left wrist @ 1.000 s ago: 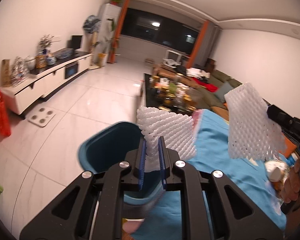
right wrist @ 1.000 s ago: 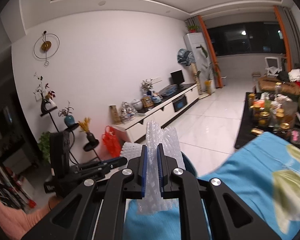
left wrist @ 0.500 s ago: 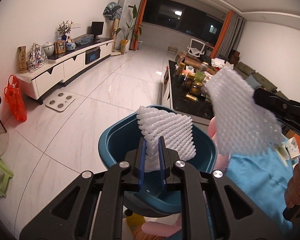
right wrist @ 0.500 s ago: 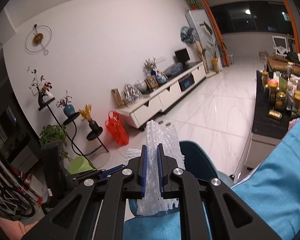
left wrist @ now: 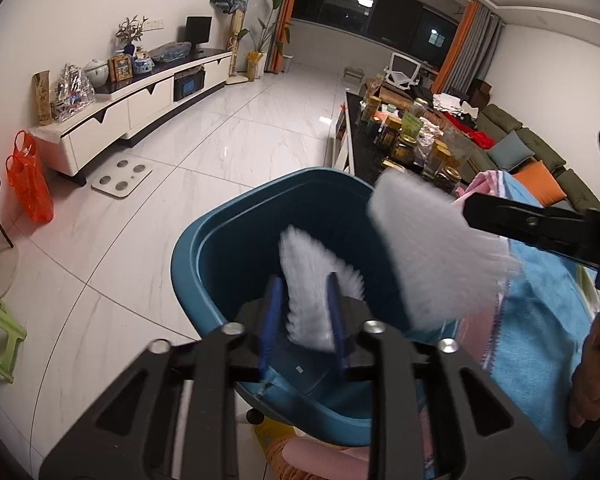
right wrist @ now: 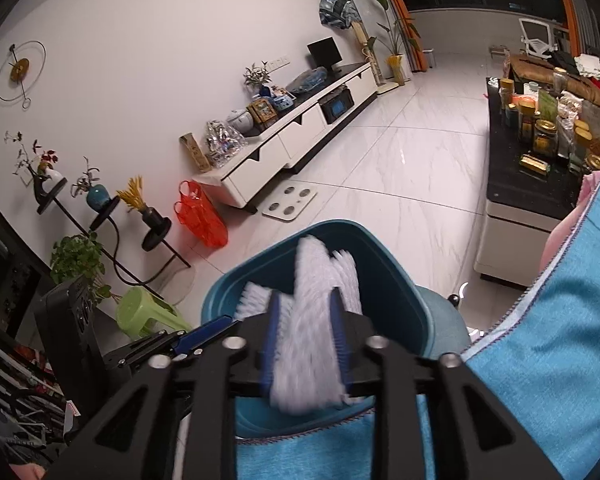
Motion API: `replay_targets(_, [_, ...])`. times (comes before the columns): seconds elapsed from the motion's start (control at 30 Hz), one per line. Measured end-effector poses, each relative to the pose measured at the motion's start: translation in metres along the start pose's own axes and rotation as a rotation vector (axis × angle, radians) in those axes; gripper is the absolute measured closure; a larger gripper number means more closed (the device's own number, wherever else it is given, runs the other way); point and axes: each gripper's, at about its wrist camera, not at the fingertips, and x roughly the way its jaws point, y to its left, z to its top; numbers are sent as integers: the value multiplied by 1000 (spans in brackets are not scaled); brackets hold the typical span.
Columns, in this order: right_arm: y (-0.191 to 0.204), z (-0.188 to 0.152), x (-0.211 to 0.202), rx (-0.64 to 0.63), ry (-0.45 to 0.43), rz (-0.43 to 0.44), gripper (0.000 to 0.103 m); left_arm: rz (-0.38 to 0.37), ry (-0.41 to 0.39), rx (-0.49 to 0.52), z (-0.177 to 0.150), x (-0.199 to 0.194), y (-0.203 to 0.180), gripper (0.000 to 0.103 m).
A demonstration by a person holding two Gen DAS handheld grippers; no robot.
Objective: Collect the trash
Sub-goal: 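Carry both foam nets to the teal bin and open both tools over it, then move both open tools back over the trash on the table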
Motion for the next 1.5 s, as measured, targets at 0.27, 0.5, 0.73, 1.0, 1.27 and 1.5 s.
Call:
replay_targets(0.27, [-5, -8, -27, 6, -38, -8, 63, -4, -78, 23, -7, -31, -9, 53])
replay_targets(0.5, [7, -25, -109, -64, -174, -30, 50, -80, -227, 169, -11, -104, -65, 16])
replay_targets(0.73, [-3, -73, -205, -94, -309, -153, 28, -282, -258, 339, -43, -148, -150, 6])
replay_targets(1.0, [-51, -145, -291, 44, -391, -339, 28, -503, -172, 505, -92, -156, -254, 6])
replay_targets(1.27, [-107, -217, -356, 225, -417, -556, 28, -630, -53, 613, -129, -145, -329, 11])
replay_targets(1.5, [-146, -266, -390, 354, -396, -696, 28, -682, 53, 656, -144, -125, -366, 21])
